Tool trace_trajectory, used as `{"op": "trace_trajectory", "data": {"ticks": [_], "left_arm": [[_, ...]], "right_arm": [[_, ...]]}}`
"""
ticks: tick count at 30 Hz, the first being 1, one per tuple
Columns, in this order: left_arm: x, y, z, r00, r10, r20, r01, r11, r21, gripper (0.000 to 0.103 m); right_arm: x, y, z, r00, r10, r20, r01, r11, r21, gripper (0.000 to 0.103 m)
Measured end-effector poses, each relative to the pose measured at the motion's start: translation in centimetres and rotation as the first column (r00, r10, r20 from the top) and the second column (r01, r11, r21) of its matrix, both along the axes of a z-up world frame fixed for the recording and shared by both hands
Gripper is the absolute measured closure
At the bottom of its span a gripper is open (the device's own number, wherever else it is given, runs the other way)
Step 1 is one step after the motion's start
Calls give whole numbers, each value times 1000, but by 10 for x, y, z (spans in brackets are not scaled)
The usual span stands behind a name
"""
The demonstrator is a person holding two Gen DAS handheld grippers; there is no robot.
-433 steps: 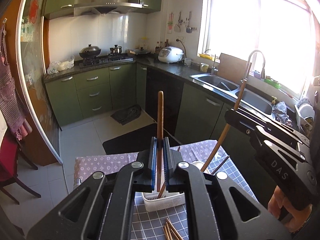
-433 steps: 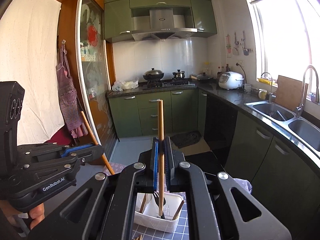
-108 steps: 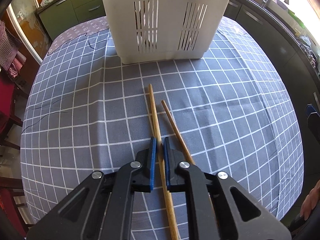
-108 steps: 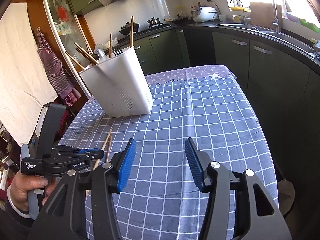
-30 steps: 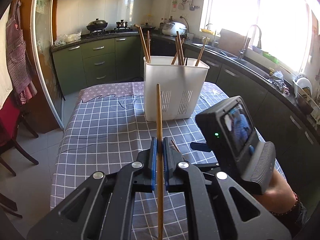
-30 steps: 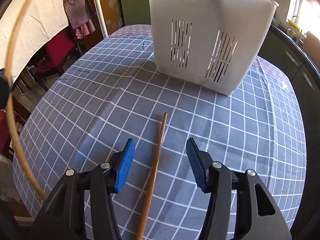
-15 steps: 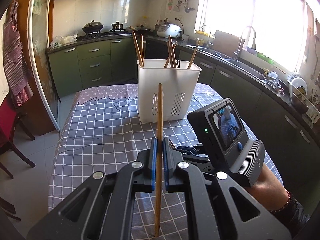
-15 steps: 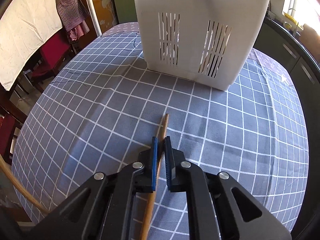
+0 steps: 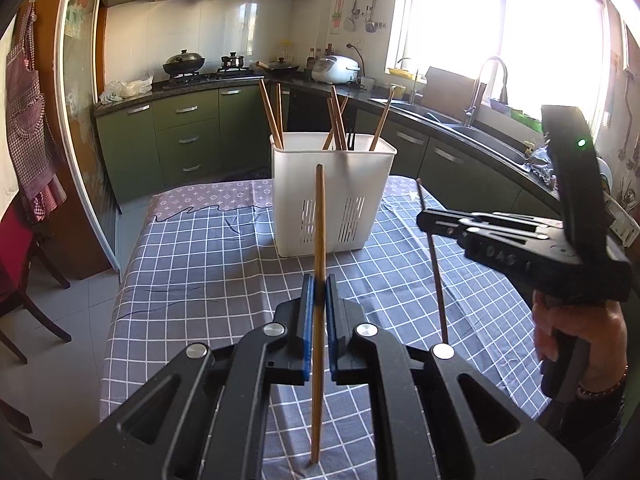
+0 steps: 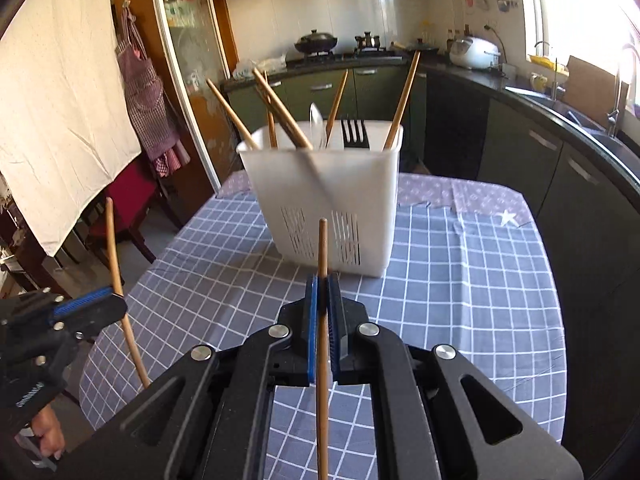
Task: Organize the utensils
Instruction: 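Carry both chopsticks upright over the white holder with both tools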
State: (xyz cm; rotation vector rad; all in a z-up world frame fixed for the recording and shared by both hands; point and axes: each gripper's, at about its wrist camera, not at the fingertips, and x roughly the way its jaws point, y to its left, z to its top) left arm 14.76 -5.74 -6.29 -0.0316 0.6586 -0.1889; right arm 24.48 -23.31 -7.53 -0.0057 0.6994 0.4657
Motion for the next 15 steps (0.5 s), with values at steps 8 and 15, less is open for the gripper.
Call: {"op": "trace_trajectory", "data": {"ticks": [8,15], "left_arm": [[-2,-6,3,999,-16,31,16,1000,8,97],[-7,-6,9,999,-34,43,34,999,0,97]], "right_arm": [[-30,-9,25,998,14,68,-17,999,37,97],[-50,-14,33,996,14,90,-19,998,58,97]]}}
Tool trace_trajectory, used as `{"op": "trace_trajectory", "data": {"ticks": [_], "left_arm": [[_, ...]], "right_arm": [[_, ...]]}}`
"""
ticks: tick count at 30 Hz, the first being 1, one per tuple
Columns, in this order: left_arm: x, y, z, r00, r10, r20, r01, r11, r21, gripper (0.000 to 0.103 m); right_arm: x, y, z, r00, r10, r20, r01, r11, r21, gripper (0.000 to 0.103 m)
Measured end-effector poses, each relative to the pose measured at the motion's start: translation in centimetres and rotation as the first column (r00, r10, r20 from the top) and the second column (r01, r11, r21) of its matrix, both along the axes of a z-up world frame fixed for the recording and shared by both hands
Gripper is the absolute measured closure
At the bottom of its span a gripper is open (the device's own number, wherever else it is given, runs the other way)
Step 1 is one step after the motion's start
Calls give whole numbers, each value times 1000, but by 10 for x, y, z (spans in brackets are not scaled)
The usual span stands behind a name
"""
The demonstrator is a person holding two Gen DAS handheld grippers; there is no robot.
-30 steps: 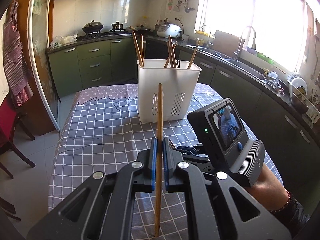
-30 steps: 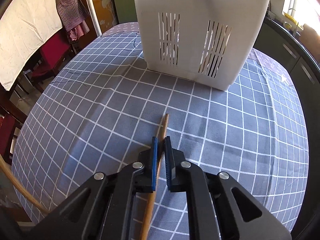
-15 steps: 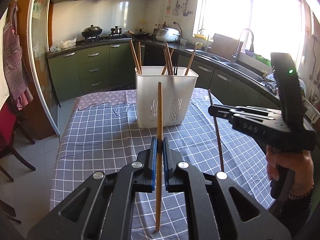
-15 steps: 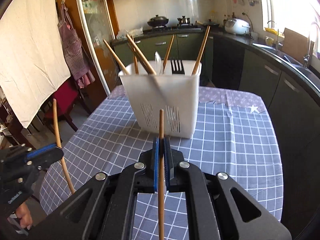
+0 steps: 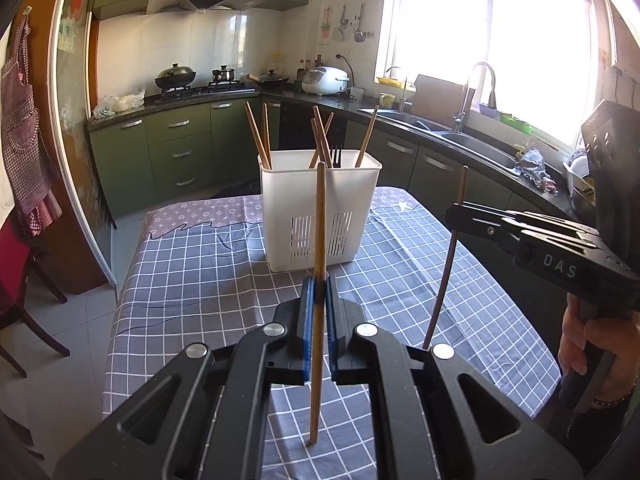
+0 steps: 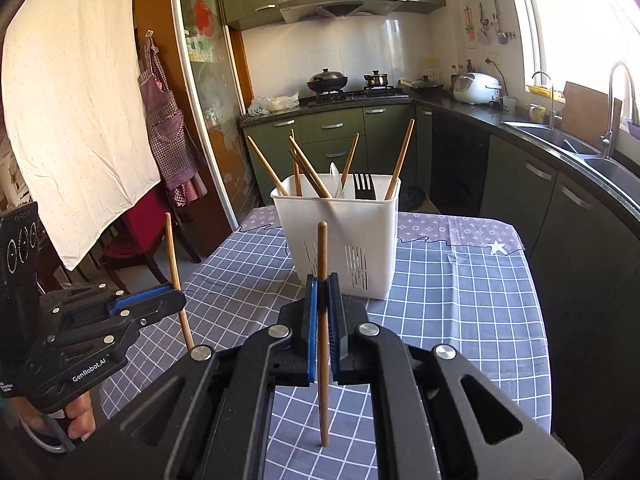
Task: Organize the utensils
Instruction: 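Carry both chopsticks upright over the white holder with both tools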
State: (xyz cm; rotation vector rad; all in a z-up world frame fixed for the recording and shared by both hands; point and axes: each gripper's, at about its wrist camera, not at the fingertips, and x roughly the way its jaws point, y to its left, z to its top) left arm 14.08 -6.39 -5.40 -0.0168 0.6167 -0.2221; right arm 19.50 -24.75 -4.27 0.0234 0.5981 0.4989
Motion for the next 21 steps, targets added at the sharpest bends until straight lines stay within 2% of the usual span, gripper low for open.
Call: {"op": "trace_trajectory", "data": {"ticks": [21], "left_arm": [[0,-9,15,999,-28,28,28,1000,11,97]], "right_arm": [[-4,-7,12,999,16,32,-16,1000,13,97]]}}
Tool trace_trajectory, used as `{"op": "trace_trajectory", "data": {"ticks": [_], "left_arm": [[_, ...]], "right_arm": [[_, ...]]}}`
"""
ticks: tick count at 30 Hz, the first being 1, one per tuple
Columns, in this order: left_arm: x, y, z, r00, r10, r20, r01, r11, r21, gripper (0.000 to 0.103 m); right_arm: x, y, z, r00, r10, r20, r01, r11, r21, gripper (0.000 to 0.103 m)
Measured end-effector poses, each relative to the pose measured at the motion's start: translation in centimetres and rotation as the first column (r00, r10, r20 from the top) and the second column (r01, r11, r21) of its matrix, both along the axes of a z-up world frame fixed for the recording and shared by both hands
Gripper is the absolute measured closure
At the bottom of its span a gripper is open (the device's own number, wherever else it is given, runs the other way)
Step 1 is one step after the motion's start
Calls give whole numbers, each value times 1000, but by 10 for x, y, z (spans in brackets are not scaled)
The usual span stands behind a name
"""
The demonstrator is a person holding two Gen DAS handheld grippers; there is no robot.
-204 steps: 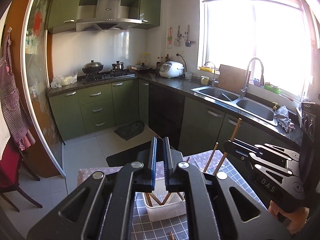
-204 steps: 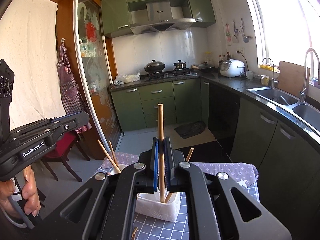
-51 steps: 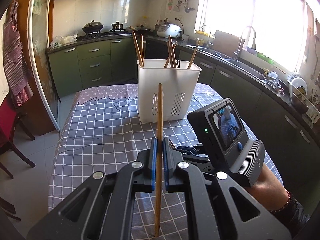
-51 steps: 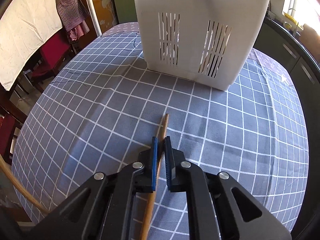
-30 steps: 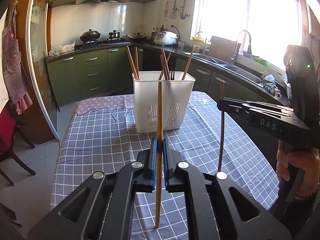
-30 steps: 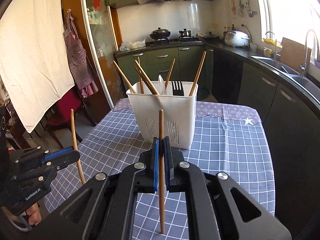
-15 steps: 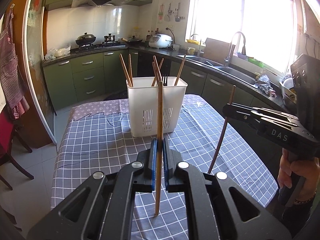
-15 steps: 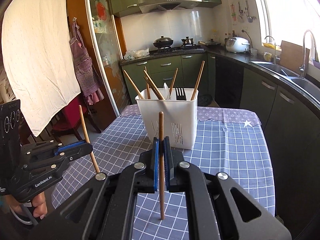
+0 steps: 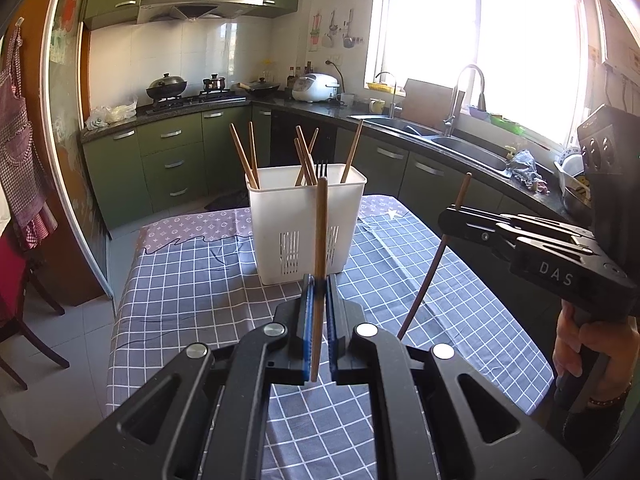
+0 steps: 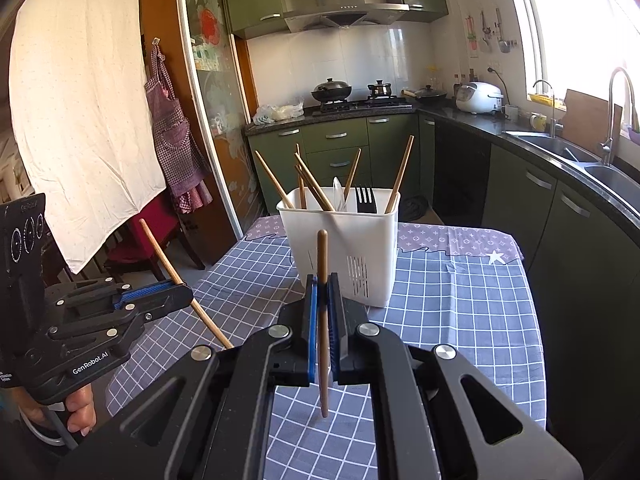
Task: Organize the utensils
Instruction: 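Carry both chopsticks upright over the white holder with both tools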
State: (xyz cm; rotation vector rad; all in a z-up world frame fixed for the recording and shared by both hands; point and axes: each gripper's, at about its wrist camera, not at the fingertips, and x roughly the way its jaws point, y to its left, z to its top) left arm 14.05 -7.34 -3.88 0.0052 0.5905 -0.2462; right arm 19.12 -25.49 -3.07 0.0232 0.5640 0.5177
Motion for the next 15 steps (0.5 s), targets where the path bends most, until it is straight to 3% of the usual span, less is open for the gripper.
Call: {"op": "trace_trajectory", "data": {"ticks": [8,15], "left_arm": [[6,-3,13,1000,-20,2,20,1000,-7,97],[15,1,46,999,-34,28,34,999,-12,97]], "right_arm": [[4,0,13,1000,17,11,-17,1000,2,97],[8,1,51,996,45,71,-46,999,9,97]]}}
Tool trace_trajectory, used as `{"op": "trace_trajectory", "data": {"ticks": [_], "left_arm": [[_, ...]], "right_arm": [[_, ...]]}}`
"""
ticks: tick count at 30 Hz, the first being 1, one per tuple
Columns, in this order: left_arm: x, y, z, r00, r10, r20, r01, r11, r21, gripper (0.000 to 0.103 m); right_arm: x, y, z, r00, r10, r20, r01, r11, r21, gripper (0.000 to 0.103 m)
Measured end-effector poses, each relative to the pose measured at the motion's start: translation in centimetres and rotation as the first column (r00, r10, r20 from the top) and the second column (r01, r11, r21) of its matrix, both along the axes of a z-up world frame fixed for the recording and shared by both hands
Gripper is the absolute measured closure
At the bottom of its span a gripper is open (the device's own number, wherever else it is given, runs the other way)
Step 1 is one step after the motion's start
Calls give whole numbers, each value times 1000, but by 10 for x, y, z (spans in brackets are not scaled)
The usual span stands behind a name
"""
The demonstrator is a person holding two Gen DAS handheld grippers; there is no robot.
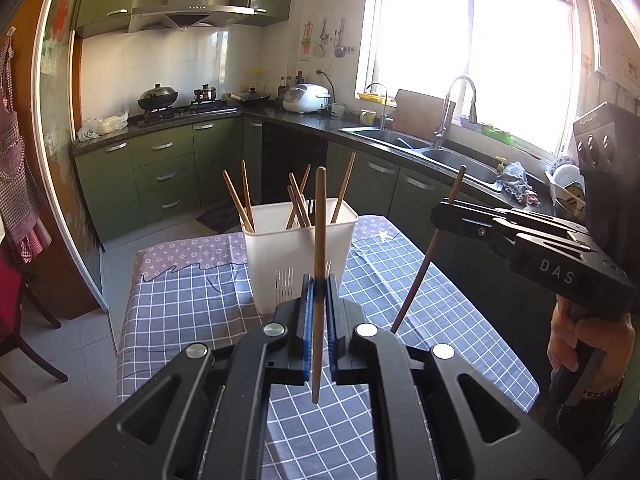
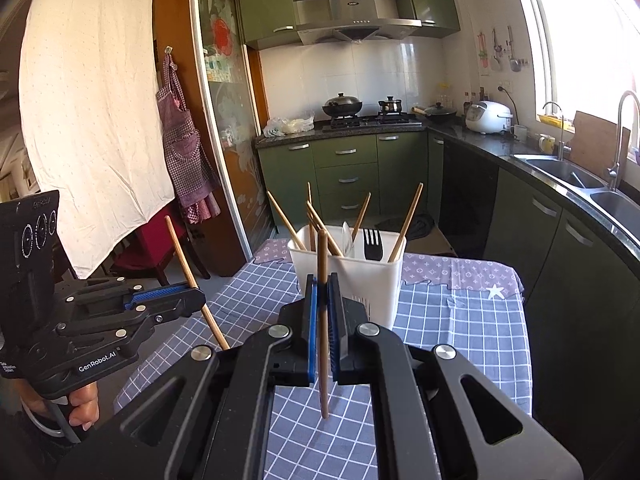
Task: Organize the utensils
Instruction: 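Carry both chopsticks upright over the white holder with both tools, then drop the chopsticks into the holder by opening both tools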
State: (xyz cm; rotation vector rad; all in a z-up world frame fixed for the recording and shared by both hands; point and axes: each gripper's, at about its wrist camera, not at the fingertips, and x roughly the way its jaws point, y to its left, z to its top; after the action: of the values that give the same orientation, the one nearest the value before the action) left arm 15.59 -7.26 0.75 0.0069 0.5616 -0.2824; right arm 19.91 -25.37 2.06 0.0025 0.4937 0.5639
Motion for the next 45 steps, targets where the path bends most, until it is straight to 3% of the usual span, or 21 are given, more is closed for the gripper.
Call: {"op": "trace_trajectory", "data": {"ticks": [16,22,27,33,45], "left_arm": [[55,-3,110,987,7,159,-10,1000,18,97],[86,-4,128,977,39,208,-46,999,26,97],[117,-6,115,980,58,192,-65,997,32,97],[141,-1,79,986,84,146,-87,996,18,97],[153,-4,7,996,81,29,-82,996,34,97]], "right_arm": [[62,-11,118,989,-6,151,-6,997,79,97],[103,-7,131,987,-29,160,16,996,84,97],[136,2,118,990,-43,131,34,997,75,97],[168,11,71,998,-50,47,47,997,54,97],[181,30,-18,996,-62,-60,61,998,-22,95]]}}
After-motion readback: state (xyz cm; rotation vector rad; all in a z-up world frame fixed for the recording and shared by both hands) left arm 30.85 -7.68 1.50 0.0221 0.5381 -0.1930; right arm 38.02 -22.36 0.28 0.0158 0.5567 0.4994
